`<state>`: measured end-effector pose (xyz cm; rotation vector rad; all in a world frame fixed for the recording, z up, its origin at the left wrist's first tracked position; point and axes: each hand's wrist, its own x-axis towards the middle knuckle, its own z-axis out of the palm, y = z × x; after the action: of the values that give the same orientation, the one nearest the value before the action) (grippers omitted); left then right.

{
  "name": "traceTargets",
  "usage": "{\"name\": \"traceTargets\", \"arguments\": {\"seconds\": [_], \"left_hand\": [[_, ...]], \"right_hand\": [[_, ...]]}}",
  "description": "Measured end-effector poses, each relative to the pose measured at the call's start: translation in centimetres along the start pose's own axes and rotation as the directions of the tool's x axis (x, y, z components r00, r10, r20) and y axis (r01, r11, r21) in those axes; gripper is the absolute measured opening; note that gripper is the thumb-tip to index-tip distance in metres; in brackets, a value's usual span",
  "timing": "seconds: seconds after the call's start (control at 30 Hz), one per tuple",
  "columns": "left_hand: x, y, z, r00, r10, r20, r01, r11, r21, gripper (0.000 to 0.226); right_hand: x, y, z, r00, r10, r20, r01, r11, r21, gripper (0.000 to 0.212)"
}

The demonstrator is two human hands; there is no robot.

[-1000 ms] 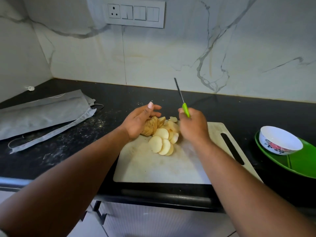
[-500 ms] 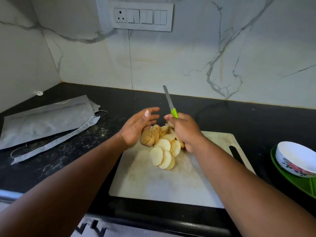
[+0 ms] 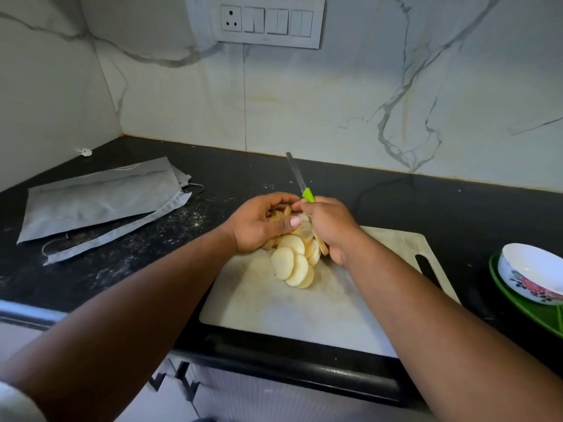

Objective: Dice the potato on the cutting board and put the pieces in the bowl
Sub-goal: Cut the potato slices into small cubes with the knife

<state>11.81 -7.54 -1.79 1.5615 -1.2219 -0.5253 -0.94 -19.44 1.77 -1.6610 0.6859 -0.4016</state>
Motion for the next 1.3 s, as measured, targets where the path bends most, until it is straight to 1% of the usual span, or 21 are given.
{"name": "traceTargets", "arguments": {"seconds": [0.03, 0.07, 0.13, 0.17, 0.2, 0.27, 0.33, 0.37, 0.47, 0.53, 0.63, 0.77, 0.83, 0.97, 1.03, 1.07, 1.1, 1.17, 1.23, 1.3], "left_hand": [[-0.1, 0.0, 0.0, 1.000, 0.009, 0.003, -0.009, 1.000, -0.004, 0.077], [-0.3, 0.0, -0.2, 1.000, 0.015, 0.008, -0.015, 0.999, -0.043, 0.081], [-0.7, -0.1, -0.4, 1.000, 0.018, 0.003, -0.017, 0.983, -0.181, 0.090], [-0.8, -0.1, -0.6, 1.000, 0.017, -0.019, -0.021, 0.968, -0.248, 0.092], [-0.9, -0.1, -0.8, 0.999, 0.014, -0.049, -0.028, 0.953, -0.300, 0.091], [-0.9, -0.2, -1.1, 0.995, 0.006, -0.100, -0.040, 0.937, -0.347, 0.088], [-0.9, -0.4, -1.2, 0.995, 0.021, -0.096, -0.053, 0.937, -0.346, 0.083], [-0.9, -0.5, -1.3, 0.995, 0.031, -0.090, -0.060, 0.937, -0.344, 0.081], [-1.1, -0.5, -1.7, 0.995, 0.049, -0.087, -0.077, 0.929, -0.361, 0.082], [-1.3, -0.3, -1.9, 0.995, 0.052, -0.090, -0.082, 0.928, -0.364, 0.084], [-1.5, 0.0, -1.9, 0.994, 0.053, -0.098, -0.083, 0.938, -0.337, 0.090], [-1.7, 0.1, -2.2, 0.990, 0.020, -0.143, -0.068, 0.939, -0.337, 0.101], [-1.8, 0.2, -2.2, 0.989, 0.017, -0.149, -0.064, 0.946, -0.317, 0.104], [-1.9, 0.5, -2.2, 0.988, 0.008, -0.152, -0.050, 0.961, -0.271, 0.103], [-2.0, 0.5, -2.2, 0.986, 0.008, -0.167, -0.053, 0.962, -0.266, 0.100], [-2.0, 0.5, -2.2, 0.985, 0.013, -0.172, -0.060, 0.962, -0.267, 0.100], [-2.1, 0.5, -2.3, 0.983, 0.019, -0.180, -0.067, 0.962, -0.263, 0.100], [-2.2, 0.4, -2.2, 0.979, 0.030, -0.202, -0.080, 0.966, -0.247, 0.101], [-2.2, 0.4, -2.3, 0.978, 0.014, -0.208, -0.065, 0.969, -0.239, 0.105], [-2.1, 0.5, -2.4, 0.974, -0.029, -0.223, -0.019, 0.977, -0.211, 0.103]], "right_hand": [[-0.1, -0.1, 0.1, 1.000, 0.016, 0.019, -0.015, 1.000, -0.016, 0.018], [-0.2, -0.3, 0.2, 0.999, 0.024, 0.046, -0.023, 0.999, -0.022, 0.017], [-0.2, -0.6, 0.3, 0.994, 0.016, 0.106, -0.015, 1.000, -0.011, 0.014], [-0.3, -0.6, 0.5, 0.993, 0.002, 0.121, -0.002, 1.000, -0.001, 0.014], [-0.5, -0.6, 0.9, 0.993, -0.023, 0.118, 0.024, 1.000, -0.008, 0.015], [-0.7, -0.6, 1.8, 0.992, -0.113, 0.057, 0.120, 0.984, -0.134, 0.019], [-1.0, -0.2, 2.6, 0.980, -0.198, 0.016, 0.195, 0.946, -0.260, 0.021], [-1.2, -0.1, 2.9, 0.975, -0.224, 0.010, 0.218, 0.937, -0.272, 0.021], [-1.6, 0.4, 3.3, 0.957, -0.290, 0.027, 0.290, 0.937, -0.194, 0.023], [-1.5, 0.8, 3.5, 0.952, -0.307, -0.016, 0.302, 0.944, -0.134, 0.022], [-1.3, 1.1, 3.6, 0.943, -0.324, -0.074, 0.315, 0.943, -0.108, 0.021], [-1.4, 1.1, 2.9, 0.929, -0.363, -0.065, 0.357, 0.930, -0.089, 0.021], [-1.2, 1.1, 2.2, 0.929, -0.357, -0.098, 0.351, 0.934, -0.071, 0.021], [-1.2, 0.2, 0.5, 0.947, -0.267, -0.180, 0.280, 0.958, 0.054, 0.020], [-1.6, -0.8, -0.7, 0.942, -0.250, -0.226, 0.254, 0.967, -0.015, 0.022], [-2.1, -1.3, -1.3, 0.942, -0.262, -0.211, 0.250, 0.965, -0.085, 0.021], [-2.8, -1.6, -1.7, 0.948, -0.277, -0.156, 0.257, 0.956, -0.140, 0.017], [-4.4, -1.5, -2.4, 0.964, -0.265, 0.011, 0.260, 0.934, -0.246, 0.002], [-5.7, -0.7, -2.7, 0.968, -0.215, 0.132, 0.249, 0.896, -0.367, 0.019], [-6.3, 0.0, -2.7, 0.962, -0.200, 0.186, 0.264, 0.860, -0.437, 0.030]]}}
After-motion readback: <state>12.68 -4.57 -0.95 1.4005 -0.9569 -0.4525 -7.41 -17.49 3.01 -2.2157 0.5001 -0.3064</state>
